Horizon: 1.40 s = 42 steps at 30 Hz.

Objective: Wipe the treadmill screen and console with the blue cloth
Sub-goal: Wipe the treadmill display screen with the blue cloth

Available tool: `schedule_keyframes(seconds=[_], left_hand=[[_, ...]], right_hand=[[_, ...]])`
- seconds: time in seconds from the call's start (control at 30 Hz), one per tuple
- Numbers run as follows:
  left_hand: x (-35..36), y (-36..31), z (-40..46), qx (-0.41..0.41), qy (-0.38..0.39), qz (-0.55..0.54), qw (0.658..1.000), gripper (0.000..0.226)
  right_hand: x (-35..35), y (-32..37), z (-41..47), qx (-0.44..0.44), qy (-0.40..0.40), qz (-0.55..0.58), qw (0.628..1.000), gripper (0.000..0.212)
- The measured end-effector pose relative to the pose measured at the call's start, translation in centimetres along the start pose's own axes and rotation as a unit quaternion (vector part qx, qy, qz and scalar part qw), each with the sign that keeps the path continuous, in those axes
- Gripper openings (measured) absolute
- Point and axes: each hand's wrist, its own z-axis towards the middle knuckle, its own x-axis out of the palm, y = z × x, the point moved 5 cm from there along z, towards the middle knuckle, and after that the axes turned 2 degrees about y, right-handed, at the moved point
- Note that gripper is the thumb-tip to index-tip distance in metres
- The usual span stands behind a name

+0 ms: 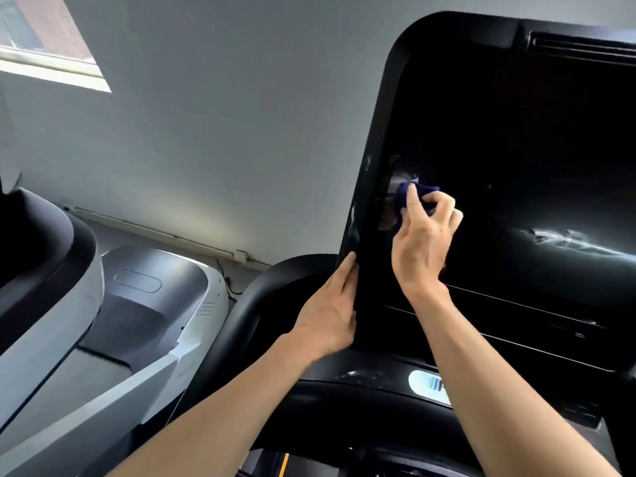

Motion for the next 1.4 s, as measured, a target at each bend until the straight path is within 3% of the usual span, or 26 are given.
schedule_keyframes(seconds=[0.1,0.3,0.37,0.53,0.77,0.93,1.07,1.17,1.27,1.4], left_hand=[[-0.1,-0.2,0.0,-0.008,0.009,0.003,1.000,0.093],[0.1,0.1,0.0,-0.027,0.010,-0.021,0.999,0.096],[0.3,0.1,0.0,-0.024,0.007,-0.025,0.999,0.096],[-0.2,-0.3,-0.1,0.006,-0.006,-0.030,1.000,0.097],[-0.1,0.5,0.3,-0.018,0.001,-0.008,1.000,0.097],[-0.7,-0.4,0.4,-0.002,-0.018,0.058,0.998,0.083],[-1.4,-1.0,0.4,0.025,-0.060,0.167,0.984,0.083],[-2.1,-1.7,1.5,0.046,-0.081,0.208,0.974,0.081],[-3.0,-3.1,3.4,0.058,-0.097,0.253,0.961,0.080],[-3.8,-4.2,6.0,0.058,-0.068,0.343,0.935,0.080]], right_hand=[[1.6,2.3,-2.1,-0.066,0.046,-0.005,0.997,0.050],[0.1,-2.1,-6.6,-0.254,0.122,-0.064,0.957,0.048],[-0.4,-2.3,-5.3,-0.232,0.098,-0.078,0.965,0.046],[0.5,0.1,-1.4,-0.051,0.016,-0.031,0.998,0.047],[0.8,-0.8,-5.3,-0.256,0.099,-0.070,0.959,0.048],[-1.1,-1.0,2.1,-0.135,0.013,-0.101,0.986,0.052],[-2.2,-3.4,-0.3,-0.042,-0.005,-0.104,0.994,0.052],[-1.4,-2.3,-4.3,-0.120,0.039,-0.099,0.987,0.047],[-0.5,-0.6,-0.5,-0.218,0.076,-0.100,0.968,0.048],[-2.2,-2.1,4.6,-0.103,0.029,-0.099,0.989,0.056]])
